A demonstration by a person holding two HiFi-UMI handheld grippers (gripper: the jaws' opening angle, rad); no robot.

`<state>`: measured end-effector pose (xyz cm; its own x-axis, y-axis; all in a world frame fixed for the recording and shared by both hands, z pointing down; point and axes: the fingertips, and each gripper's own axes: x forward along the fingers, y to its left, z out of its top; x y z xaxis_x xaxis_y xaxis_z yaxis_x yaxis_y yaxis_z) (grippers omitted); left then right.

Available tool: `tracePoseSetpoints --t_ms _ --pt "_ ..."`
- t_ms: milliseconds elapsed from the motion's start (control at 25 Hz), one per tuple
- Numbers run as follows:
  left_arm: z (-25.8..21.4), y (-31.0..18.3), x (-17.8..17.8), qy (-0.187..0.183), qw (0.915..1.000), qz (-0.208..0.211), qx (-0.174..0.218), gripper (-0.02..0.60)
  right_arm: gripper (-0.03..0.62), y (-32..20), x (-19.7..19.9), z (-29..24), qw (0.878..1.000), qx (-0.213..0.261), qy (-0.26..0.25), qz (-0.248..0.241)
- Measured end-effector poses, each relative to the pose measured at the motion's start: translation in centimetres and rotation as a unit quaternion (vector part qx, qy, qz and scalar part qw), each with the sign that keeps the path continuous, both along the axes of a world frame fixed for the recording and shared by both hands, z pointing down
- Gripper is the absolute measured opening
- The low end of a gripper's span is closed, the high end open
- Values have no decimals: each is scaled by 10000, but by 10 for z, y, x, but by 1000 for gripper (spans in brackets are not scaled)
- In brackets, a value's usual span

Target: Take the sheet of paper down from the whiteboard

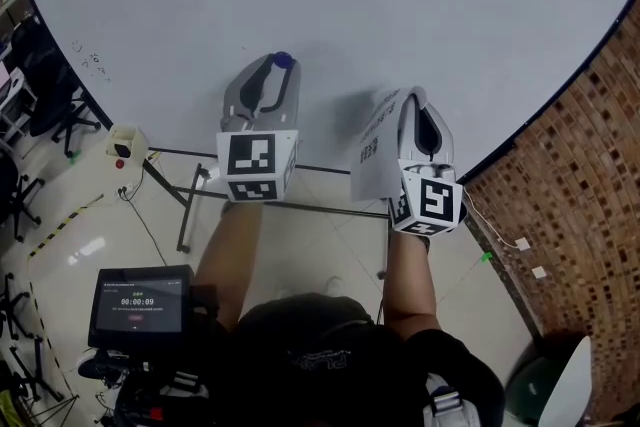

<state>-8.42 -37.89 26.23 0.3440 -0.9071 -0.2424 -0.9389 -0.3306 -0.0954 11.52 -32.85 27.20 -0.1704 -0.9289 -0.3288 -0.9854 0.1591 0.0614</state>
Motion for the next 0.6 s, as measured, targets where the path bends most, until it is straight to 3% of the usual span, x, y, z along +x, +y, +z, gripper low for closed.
tracePoseSetpoints --t_ms 600 --pt "-1 1 4 -94 10000 -21 17 123 12 -5 -5 7 9999 -131 73 -78"
